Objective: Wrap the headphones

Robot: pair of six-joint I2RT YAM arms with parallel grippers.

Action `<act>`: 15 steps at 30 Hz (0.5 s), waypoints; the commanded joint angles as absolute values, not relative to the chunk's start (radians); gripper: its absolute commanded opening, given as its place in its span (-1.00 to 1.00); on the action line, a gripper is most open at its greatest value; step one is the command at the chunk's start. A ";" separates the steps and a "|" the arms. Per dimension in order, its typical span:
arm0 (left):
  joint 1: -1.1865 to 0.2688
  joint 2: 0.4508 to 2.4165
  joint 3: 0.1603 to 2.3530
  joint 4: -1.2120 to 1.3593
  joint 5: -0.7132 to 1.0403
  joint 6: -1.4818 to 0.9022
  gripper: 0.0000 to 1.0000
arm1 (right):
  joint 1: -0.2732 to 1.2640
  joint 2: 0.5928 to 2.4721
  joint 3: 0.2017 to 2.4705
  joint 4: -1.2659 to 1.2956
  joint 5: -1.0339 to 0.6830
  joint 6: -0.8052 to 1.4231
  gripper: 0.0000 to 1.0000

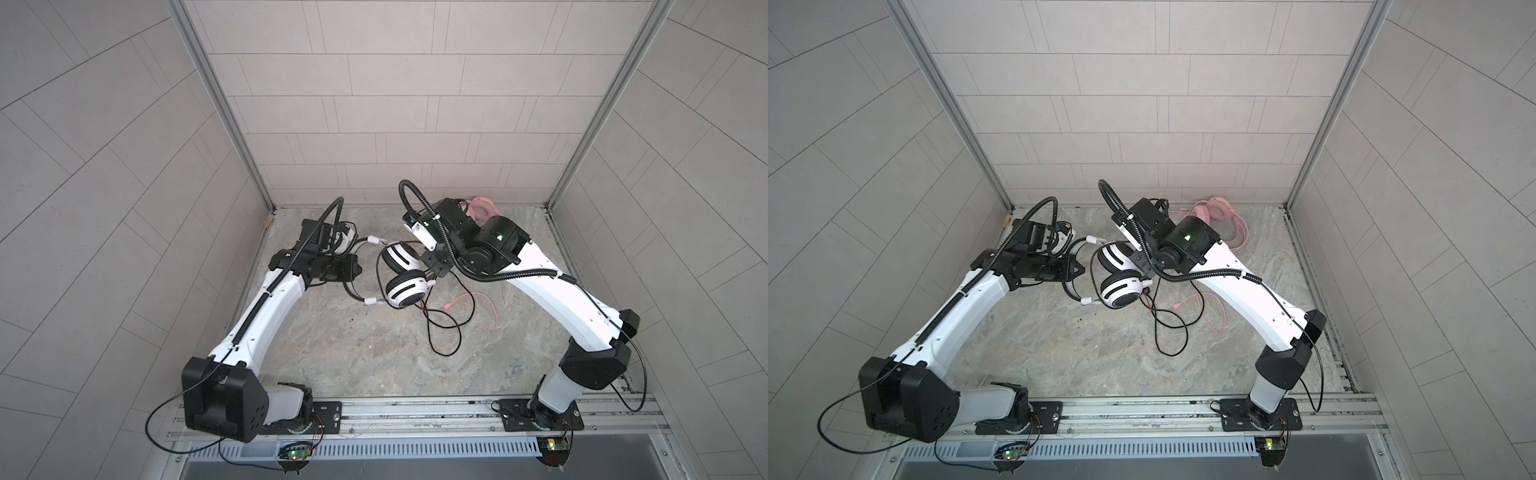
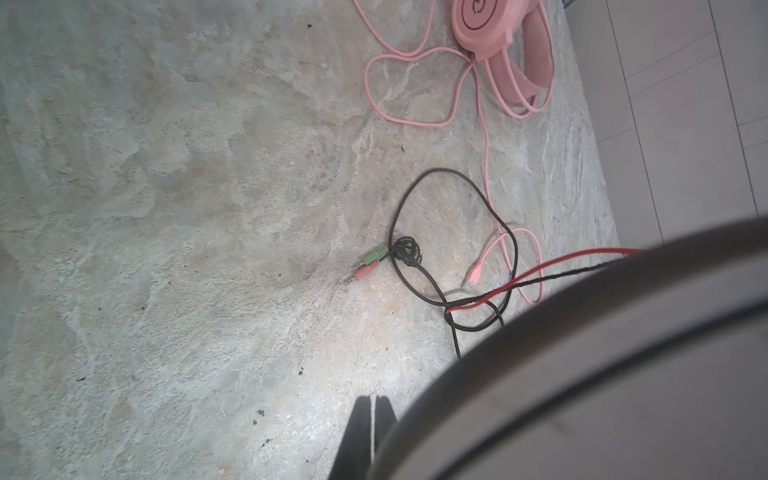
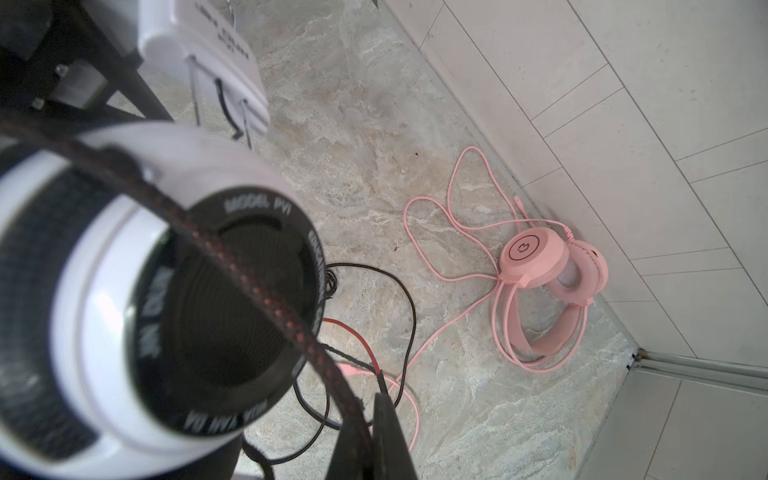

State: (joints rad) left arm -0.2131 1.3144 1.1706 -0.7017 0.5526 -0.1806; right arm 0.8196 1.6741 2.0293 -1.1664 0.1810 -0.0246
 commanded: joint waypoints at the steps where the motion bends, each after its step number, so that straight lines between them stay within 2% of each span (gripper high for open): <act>1: -0.235 1.300 1.172 -0.657 0.663 -0.172 -1.00 | 0.794 1.664 2.023 -1.079 0.149 -0.046 -1.00; 15: -0.249 1.270 1.157 -0.617 0.714 -0.167 -1.00 | 0.633 1.655 1.825 -0.852 0.016 0.036 -1.00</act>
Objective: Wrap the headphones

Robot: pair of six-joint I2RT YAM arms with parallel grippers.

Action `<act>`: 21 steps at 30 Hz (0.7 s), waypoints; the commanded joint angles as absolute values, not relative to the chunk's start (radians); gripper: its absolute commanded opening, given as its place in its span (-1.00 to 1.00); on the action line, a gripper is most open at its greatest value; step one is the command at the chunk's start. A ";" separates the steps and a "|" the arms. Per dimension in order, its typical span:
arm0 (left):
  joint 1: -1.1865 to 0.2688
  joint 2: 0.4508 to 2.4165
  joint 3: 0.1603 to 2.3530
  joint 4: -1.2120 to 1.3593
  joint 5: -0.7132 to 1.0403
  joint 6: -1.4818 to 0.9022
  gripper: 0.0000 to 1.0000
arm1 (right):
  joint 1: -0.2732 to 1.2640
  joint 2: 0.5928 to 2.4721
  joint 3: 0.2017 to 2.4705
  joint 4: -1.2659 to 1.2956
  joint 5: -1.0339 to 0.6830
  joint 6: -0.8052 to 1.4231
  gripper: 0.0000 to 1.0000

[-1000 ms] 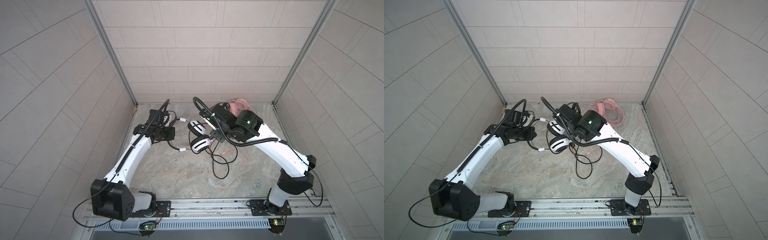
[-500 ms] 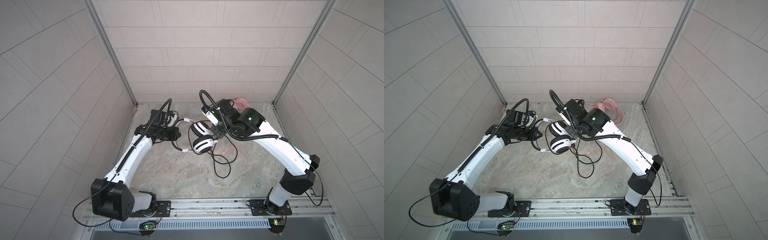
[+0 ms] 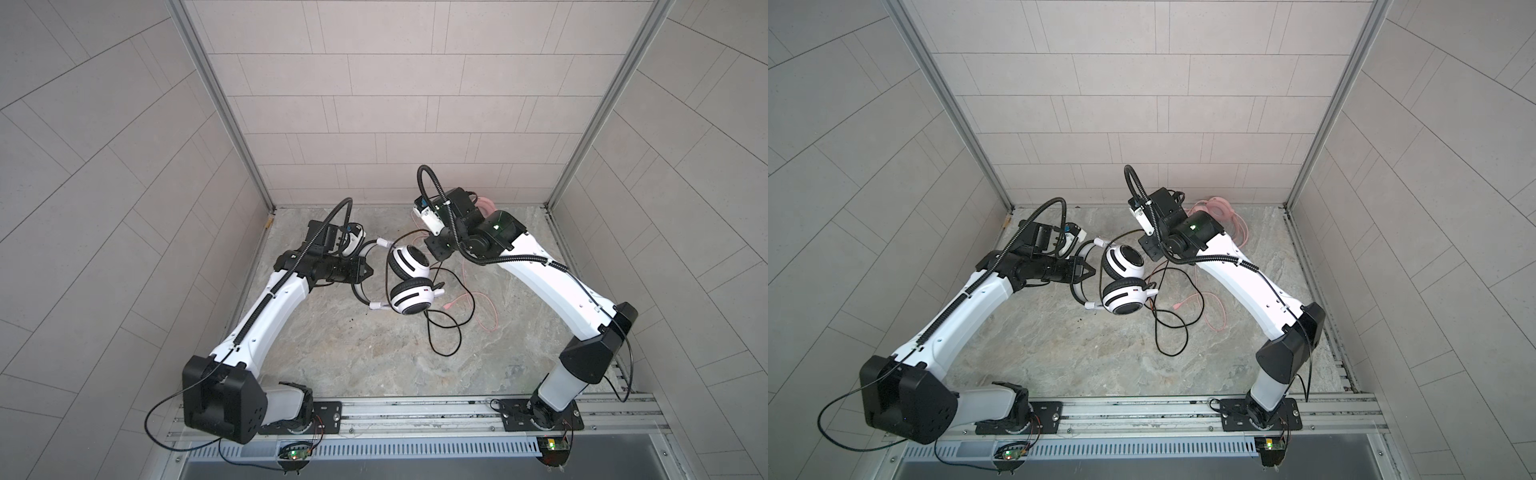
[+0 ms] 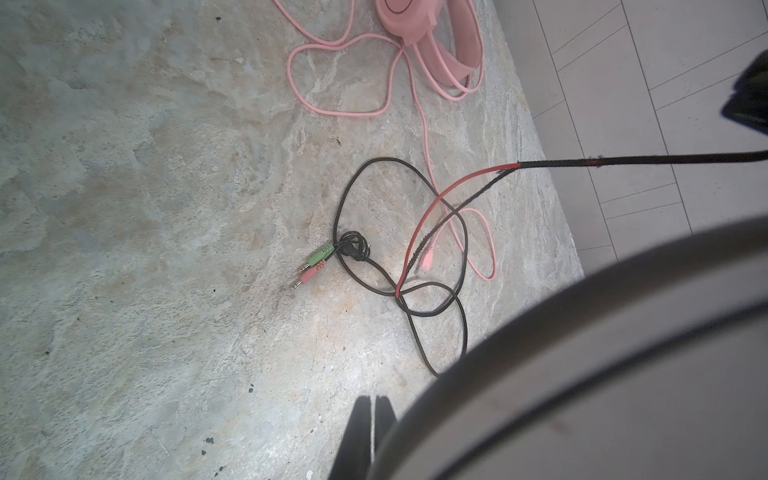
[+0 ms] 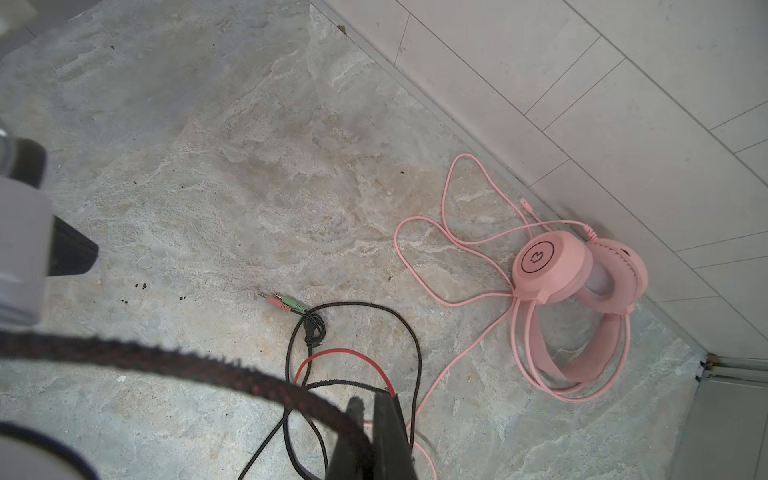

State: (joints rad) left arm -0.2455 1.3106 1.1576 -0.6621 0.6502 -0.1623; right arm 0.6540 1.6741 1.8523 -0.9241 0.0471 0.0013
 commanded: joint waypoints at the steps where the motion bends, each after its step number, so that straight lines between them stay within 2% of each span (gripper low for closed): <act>1: -0.250 1.267 1.157 -0.616 0.712 -0.167 -1.00 | 0.617 1.652 1.804 -0.833 0.006 0.048 -1.00; 11: -0.250 1.241 1.139 -0.591 0.701 -0.169 -1.00 | 0.474 1.674 1.672 -0.711 -0.128 0.149 -1.00; 21: -0.250 1.236 1.134 -0.564 0.753 -0.178 -1.00 | 0.448 1.688 1.586 -0.590 -0.305 0.208 -1.00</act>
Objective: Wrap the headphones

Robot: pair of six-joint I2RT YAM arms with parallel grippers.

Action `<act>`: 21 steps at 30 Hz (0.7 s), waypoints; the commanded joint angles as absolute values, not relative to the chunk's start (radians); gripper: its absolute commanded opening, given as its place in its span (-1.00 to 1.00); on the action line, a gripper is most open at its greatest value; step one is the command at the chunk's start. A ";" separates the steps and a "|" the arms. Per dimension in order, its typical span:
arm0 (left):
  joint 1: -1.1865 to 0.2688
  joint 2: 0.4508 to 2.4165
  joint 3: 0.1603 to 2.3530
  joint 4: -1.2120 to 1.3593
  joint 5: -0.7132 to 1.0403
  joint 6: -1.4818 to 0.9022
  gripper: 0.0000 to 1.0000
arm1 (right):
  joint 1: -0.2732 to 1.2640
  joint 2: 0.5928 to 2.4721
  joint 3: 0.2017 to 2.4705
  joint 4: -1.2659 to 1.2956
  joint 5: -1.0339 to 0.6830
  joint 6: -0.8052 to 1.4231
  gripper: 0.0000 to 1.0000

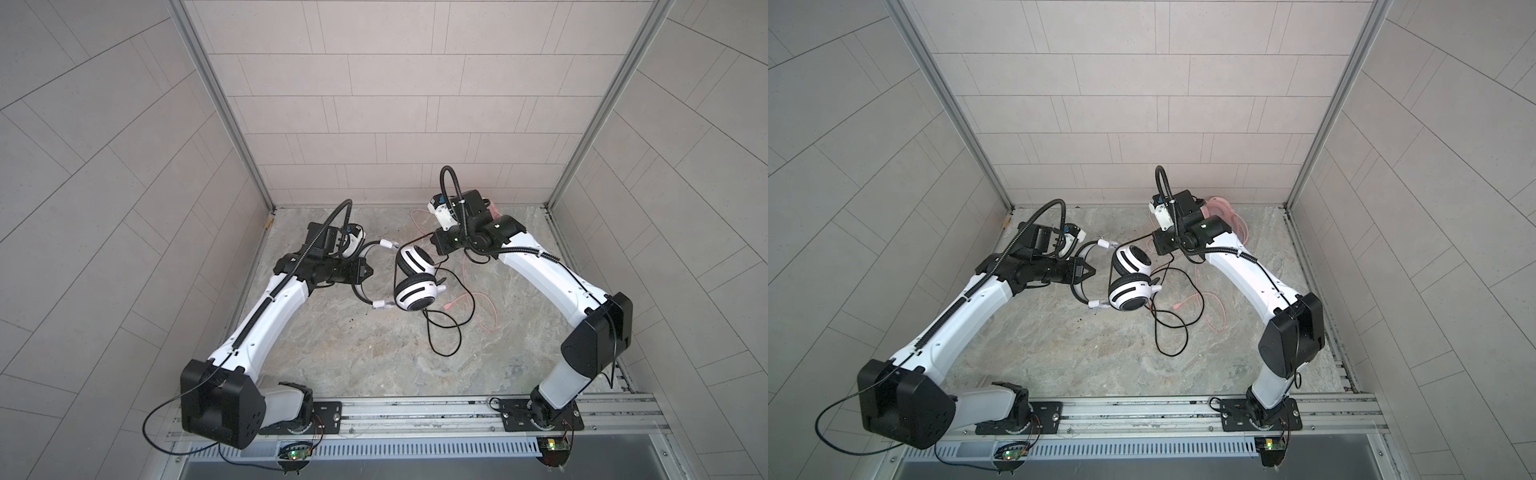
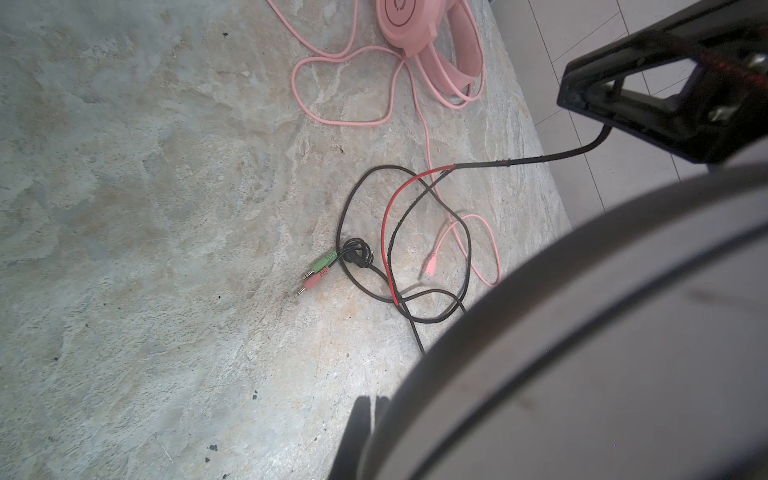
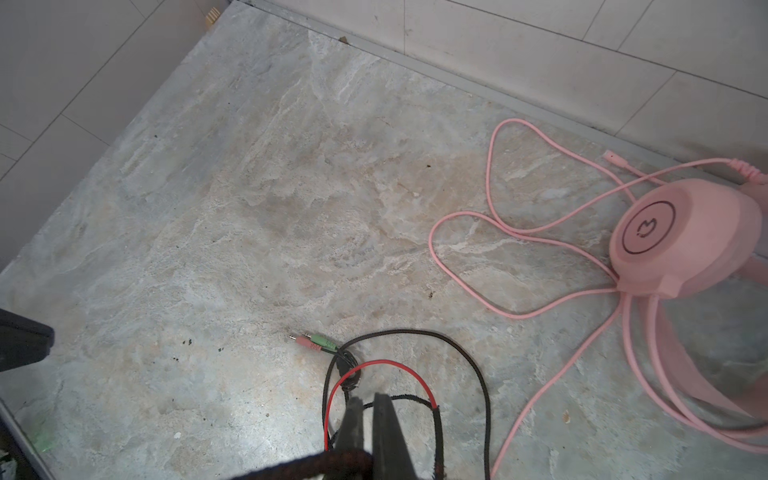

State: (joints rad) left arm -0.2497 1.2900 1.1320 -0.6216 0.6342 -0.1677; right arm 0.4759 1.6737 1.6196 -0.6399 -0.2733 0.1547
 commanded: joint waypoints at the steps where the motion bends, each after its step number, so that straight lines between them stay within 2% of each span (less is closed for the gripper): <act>1: -0.250 1.235 1.134 -0.559 0.760 -0.178 -1.00 | 0.448 1.689 1.565 -0.567 -0.328 0.223 -1.00; 14: -0.249 1.210 1.133 -0.459 0.795 -0.240 -1.00 | 0.546 1.786 1.425 -0.399 -0.514 0.307 -0.99; 21: -0.249 1.249 1.243 -0.583 0.761 -0.344 -1.00 | 0.574 1.751 1.294 -0.214 -0.537 0.356 -0.61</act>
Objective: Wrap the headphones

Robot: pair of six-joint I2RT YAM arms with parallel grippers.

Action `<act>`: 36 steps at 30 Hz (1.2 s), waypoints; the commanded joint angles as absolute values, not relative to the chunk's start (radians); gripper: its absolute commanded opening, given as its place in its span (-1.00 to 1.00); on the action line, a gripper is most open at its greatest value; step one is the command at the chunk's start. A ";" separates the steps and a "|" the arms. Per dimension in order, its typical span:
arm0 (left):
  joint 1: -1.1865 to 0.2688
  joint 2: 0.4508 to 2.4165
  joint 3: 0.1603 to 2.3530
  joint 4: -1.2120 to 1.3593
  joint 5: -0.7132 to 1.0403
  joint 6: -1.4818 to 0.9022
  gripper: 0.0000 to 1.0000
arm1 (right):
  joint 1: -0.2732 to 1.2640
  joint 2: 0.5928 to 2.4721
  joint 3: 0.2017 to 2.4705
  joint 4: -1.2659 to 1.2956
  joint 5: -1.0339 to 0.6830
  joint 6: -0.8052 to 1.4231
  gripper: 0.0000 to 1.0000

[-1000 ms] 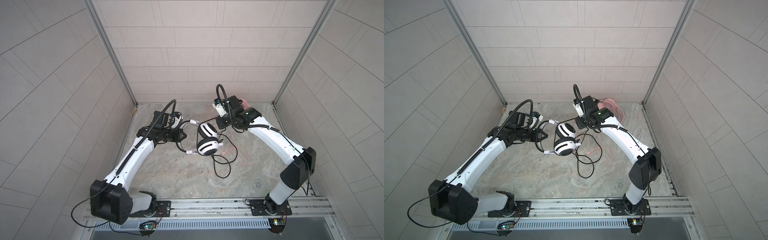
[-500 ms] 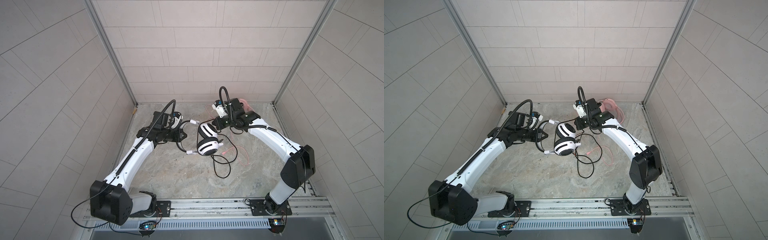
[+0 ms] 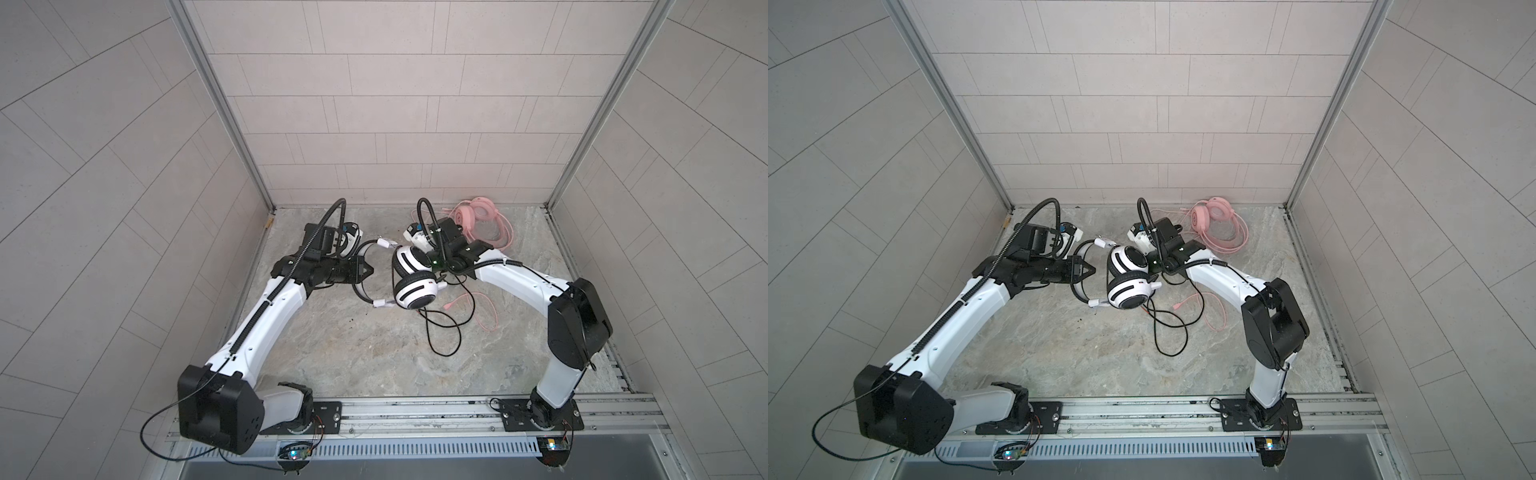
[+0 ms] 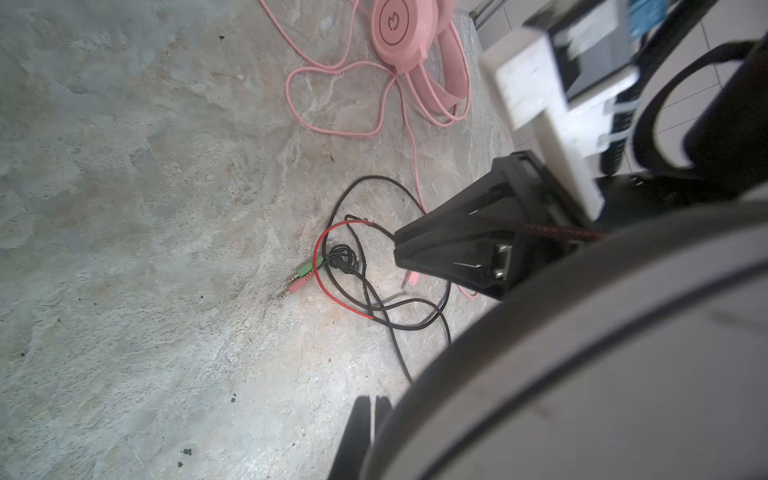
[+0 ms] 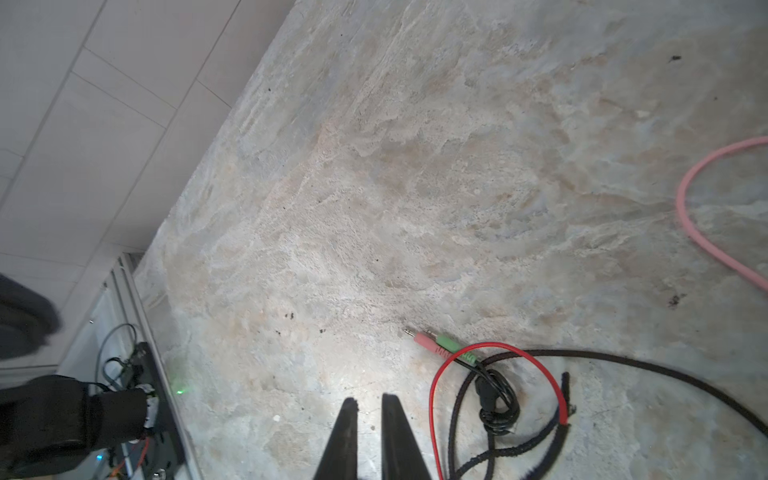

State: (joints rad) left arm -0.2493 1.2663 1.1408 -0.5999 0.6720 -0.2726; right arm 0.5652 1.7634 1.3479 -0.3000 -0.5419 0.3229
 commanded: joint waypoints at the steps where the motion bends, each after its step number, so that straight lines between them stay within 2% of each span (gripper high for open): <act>1: -0.249 1.253 1.262 -0.604 0.762 -0.347 -1.00 | 0.582 1.748 1.283 -0.197 -0.538 0.352 -0.58; 13: -0.249 1.235 1.415 -0.665 0.810 -0.467 -1.00 | 0.595 1.751 1.158 0.153 -0.606 0.469 -0.38; 21: -0.249 1.240 1.552 -0.724 0.839 -0.501 -1.00 | 0.602 1.806 1.169 0.320 -0.659 0.574 -0.29; 27: -0.249 1.241 1.600 -0.760 0.838 -0.512 -1.00 | 0.621 1.839 1.195 0.308 -0.653 0.565 -0.26; 36: -0.245 1.295 1.697 -0.790 0.798 -0.533 -1.00 | 0.644 1.806 1.026 0.360 -0.640 0.546 -0.26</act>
State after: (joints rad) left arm -0.2489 1.2819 1.6325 -0.8131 0.7795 -0.4911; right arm 0.6289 1.8328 1.0718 0.3355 -0.6464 0.5537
